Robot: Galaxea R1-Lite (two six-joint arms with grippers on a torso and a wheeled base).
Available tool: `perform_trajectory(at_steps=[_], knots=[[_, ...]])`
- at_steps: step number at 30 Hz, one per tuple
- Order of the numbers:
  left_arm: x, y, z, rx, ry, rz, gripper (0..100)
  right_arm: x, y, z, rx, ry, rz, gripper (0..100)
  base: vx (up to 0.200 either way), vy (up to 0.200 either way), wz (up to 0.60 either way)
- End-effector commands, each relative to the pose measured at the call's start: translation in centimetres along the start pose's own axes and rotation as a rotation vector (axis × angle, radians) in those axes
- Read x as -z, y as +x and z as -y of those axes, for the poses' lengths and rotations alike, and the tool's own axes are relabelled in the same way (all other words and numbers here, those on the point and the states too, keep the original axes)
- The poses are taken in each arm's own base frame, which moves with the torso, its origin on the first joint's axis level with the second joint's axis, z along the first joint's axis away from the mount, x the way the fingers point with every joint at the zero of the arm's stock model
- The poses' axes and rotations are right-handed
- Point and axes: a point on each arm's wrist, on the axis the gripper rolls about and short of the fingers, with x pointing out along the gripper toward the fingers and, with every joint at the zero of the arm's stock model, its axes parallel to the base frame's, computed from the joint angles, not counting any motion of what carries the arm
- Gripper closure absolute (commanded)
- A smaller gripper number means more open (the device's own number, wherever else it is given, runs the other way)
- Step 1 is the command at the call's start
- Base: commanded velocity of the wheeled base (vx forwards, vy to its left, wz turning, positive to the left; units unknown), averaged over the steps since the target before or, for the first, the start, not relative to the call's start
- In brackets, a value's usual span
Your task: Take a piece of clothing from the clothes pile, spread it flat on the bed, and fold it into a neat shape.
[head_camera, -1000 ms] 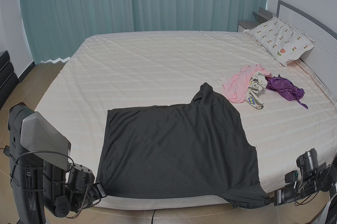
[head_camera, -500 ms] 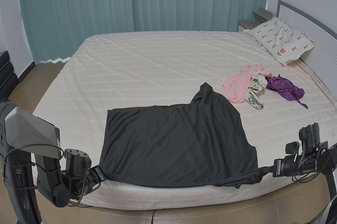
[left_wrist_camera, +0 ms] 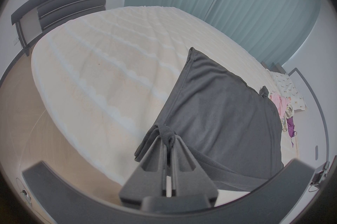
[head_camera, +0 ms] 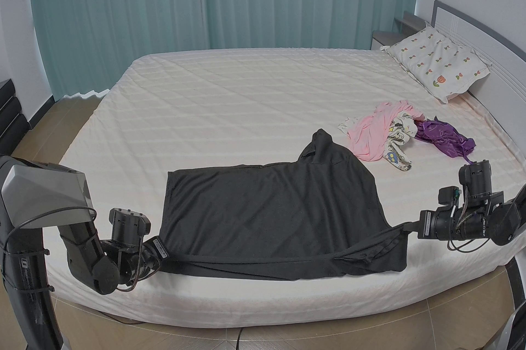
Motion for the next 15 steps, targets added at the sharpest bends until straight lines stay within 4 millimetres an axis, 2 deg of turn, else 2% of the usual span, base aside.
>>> perform_trajectory(at_steps=[1, 2, 7, 12, 15], knots=[[-0.9, 0.6, 0.9, 0.019, -0.010, 0.023, 100, -1.1, 1.4, 0.1, -0.001, -0.003, 0.009, 100, 0.000, 0.000, 0.00], [-1.1, 0.9, 1.1, 0.022, -0.011, 0.026, 100, -1.9, 1.8, 0.1, 0.002, -0.007, 0.030, 100, 0.000, 0.000, 0.00], [-1.4, 0.8, 1.4, 0.035, -0.017, 0.037, 100, -3.5, 2.0, -0.3, -0.002, -0.022, 0.081, 100, 0.000, 0.000, 0.00], [-2.2, -1.4, 1.5, 0.056, -0.023, 0.056, 100, -2.9, 0.9, -0.5, 0.001, -0.022, 0.072, 100, 0.000, 0.000, 0.00], [-2.3, -3.0, 1.5, 0.058, -0.008, 0.007, 100, -2.4, -0.1, -0.3, 0.017, -0.003, 0.031, 100, 0.000, 0.000, 0.00]])
